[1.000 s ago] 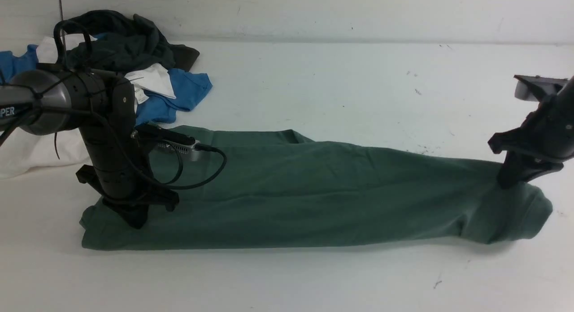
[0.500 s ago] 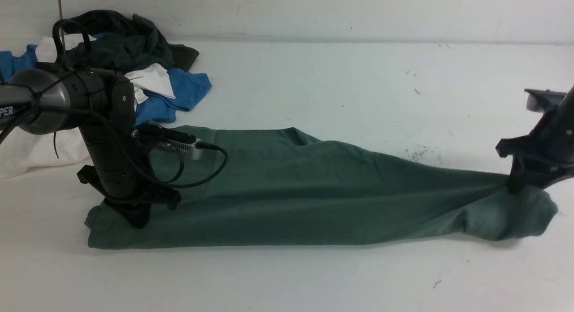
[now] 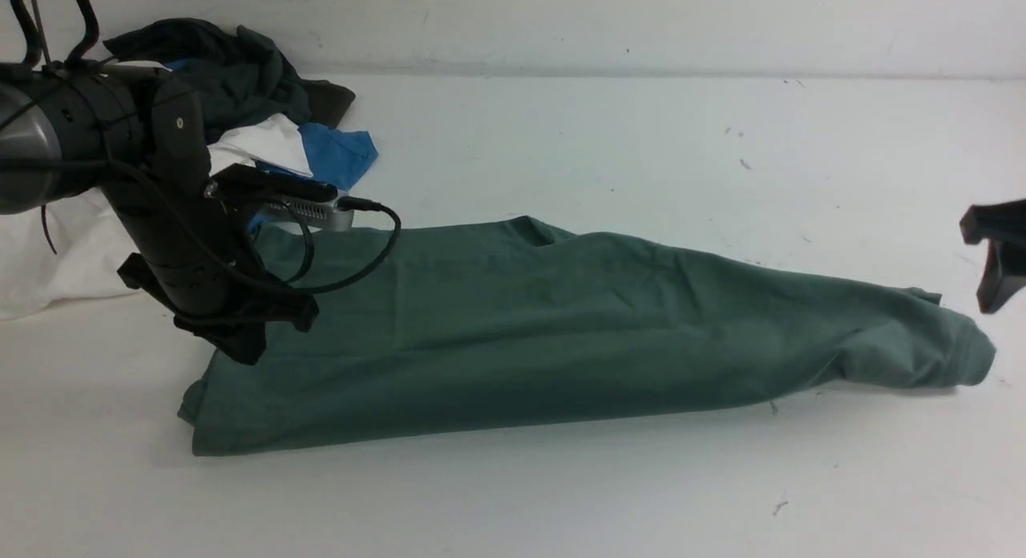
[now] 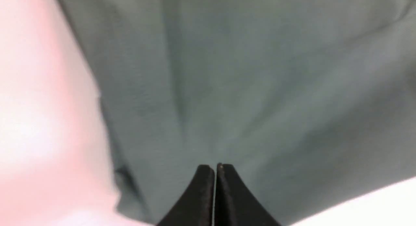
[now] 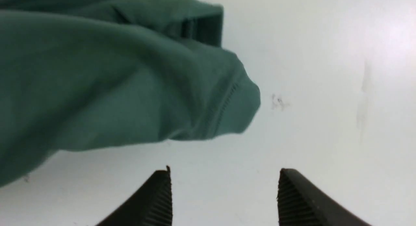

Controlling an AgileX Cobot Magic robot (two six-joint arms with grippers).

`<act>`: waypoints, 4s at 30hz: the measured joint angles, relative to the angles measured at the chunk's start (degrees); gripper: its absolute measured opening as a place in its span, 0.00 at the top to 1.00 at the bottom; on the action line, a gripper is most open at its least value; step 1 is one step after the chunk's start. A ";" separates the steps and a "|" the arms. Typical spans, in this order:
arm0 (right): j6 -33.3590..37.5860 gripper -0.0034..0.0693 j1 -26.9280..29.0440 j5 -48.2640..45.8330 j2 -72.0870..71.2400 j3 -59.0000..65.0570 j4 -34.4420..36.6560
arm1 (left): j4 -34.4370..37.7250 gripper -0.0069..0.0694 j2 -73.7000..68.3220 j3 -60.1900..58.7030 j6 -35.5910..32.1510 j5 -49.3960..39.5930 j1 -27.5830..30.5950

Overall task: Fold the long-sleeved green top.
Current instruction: Use both arms to drag the lower edge of the fabric forward and fold it over the upper edge

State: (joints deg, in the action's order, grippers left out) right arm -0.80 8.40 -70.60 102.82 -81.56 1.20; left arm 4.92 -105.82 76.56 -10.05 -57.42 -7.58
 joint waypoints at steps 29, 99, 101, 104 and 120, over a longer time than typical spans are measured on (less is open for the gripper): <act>5.98 0.68 0.27 16.43 11.64 3.24 7.43 | 7.26 0.91 -9.71 0.89 -3.02 3.96 -2.74; 2.51 0.26 -6.14 0.11 -2.61 -2.74 7.48 | -0.38 0.58 -25.97 31.59 7.80 5.51 3.93; 3.14 0.26 -6.14 0.11 -2.61 -2.74 8.55 | -0.60 0.58 -26.03 31.59 7.74 5.38 3.42; 3.34 0.26 -6.14 0.11 -2.61 -2.74 9.96 | -0.70 0.58 -26.09 31.59 6.42 4.83 2.47; 4.18 0.26 -6.14 0.11 -2.61 -2.74 11.80 | -0.64 0.89 -25.49 33.34 0.67 0.43 0.57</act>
State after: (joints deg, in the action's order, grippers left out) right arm 3.38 2.26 -70.49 100.21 -84.30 13.00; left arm 4.28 -131.31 109.91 -9.38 -56.99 -7.02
